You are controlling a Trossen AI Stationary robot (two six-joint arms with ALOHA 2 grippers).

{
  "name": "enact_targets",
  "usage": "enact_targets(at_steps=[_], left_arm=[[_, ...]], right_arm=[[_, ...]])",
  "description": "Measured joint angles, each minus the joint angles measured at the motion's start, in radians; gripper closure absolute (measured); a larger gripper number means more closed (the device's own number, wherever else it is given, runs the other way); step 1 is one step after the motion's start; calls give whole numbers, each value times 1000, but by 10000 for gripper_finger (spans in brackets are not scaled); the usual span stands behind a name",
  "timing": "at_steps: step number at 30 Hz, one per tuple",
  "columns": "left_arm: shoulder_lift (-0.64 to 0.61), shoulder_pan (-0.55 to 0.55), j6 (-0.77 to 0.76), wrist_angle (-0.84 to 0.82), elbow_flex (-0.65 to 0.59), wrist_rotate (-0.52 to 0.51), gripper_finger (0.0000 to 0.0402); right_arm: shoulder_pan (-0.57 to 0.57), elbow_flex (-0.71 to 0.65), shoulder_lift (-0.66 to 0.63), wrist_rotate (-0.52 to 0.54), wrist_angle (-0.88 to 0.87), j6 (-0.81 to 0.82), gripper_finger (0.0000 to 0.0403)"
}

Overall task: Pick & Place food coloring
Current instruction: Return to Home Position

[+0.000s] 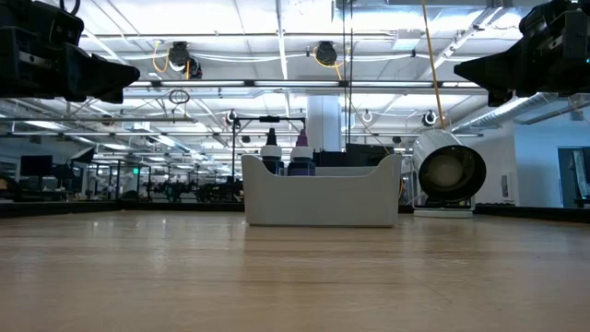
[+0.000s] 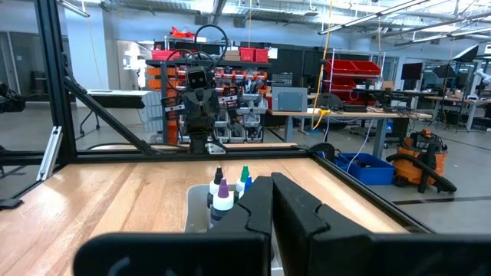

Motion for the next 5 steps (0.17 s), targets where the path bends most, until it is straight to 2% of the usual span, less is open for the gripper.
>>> enact_targets(at_steps=[5], left_arm=[[0, 0, 0, 0, 0, 0, 360]], right_arm=[[0, 0, 0, 0, 0, 1, 403]])
